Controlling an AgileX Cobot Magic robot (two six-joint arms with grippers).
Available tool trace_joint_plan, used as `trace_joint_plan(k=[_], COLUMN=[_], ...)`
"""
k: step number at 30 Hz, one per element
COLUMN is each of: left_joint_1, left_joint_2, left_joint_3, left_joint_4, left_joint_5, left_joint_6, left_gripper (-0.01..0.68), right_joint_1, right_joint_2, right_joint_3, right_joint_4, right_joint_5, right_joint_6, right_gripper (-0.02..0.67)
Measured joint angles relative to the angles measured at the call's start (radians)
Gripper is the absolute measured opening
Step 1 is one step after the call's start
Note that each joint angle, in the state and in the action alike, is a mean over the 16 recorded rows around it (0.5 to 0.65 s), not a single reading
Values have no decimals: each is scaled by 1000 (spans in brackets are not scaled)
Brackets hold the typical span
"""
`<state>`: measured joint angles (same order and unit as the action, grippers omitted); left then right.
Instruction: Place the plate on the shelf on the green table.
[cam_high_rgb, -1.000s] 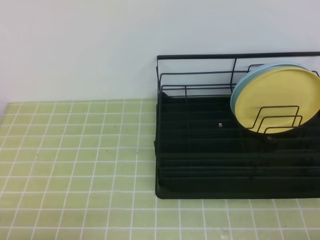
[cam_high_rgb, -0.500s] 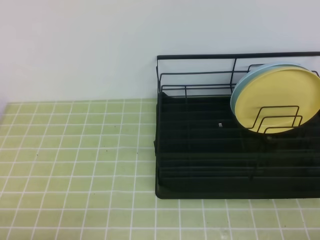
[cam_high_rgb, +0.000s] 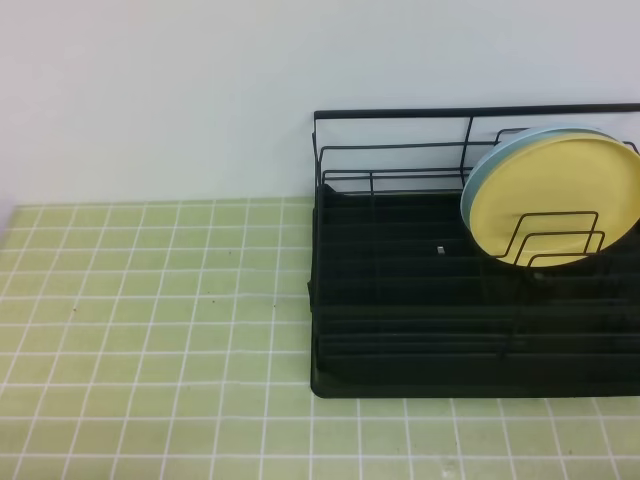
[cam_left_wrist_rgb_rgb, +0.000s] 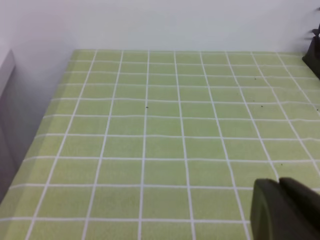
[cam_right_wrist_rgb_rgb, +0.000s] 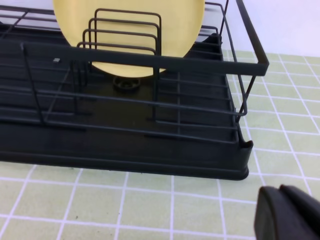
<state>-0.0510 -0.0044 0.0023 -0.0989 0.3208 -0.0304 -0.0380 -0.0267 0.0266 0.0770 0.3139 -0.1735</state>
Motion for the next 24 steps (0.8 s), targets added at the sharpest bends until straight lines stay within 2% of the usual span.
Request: trace_joint_plan(k=[15,24], left_joint_1=[49,-30], left_joint_2=[0,0], left_joint_3=[0,0], left_joint_4=[0,0], left_joint_5=[-2,-2], left_joint_6=[0,0], left_gripper=[-2,-2], right_joint_1=[0,0], right_joint_2=[-1,0], right_joint_3=[0,-2], right_joint_4=[0,0], right_joint_5=[1,0], right_joint_6=[0,0], right_gripper=[-4,-4])
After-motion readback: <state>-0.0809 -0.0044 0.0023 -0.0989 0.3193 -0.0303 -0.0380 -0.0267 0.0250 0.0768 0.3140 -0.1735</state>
